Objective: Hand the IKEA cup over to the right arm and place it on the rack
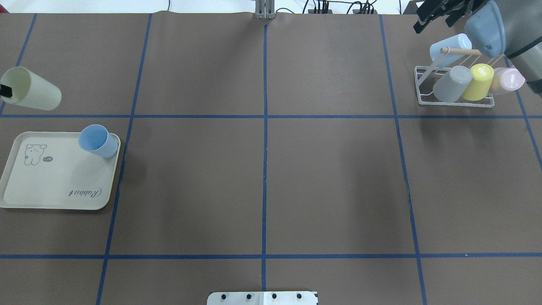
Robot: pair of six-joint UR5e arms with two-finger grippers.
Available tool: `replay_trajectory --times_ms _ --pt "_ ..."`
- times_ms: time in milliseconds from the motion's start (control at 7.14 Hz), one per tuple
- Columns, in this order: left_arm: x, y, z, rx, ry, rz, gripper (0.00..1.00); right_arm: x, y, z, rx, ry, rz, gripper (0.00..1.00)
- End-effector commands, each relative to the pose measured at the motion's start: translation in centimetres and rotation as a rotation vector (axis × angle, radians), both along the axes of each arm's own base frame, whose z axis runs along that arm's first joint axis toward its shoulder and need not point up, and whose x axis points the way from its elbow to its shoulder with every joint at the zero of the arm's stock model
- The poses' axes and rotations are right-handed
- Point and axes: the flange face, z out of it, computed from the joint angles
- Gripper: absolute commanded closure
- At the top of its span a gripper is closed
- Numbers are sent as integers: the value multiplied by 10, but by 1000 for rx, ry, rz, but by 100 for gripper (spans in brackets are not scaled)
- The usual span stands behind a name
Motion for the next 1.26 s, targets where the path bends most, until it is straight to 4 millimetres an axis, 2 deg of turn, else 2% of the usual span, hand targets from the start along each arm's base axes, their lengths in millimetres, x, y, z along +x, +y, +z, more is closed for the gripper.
replay_trajectory --times_ms 0,140,280,420,560,700,840,980,1120 --pt "29 1 -77 26 98 4 100 -36 86 -61 -100 -95 74 1" --pt "55 5 -106 -10 150 29 100 -64 121 -94 -138 -159 79 1" --pt "80 13 -141 -80 212 29 100 -80 142 -113 -168 -261 110 1" --pt "113 28 -169 -155 294 42 100 -90 158 -122 -191 -374 155 1" --pt "133 42 -181 -203 364 68 100 -94 175 -125 -238 -483 167 1" --pt "142 57 -189 -200 435 99 100 -90 192 -125 -281 -609 167 1" --pt "146 60 -189 -202 496 111 100 -86 211 -120 -329 -750 157 1" --pt "161 73 -189 -181 570 158 100 -94 234 -109 -348 -909 166 1" --pt "162 75 -183 -229 650 167 100 -108 254 -103 -351 -1043 163 1"
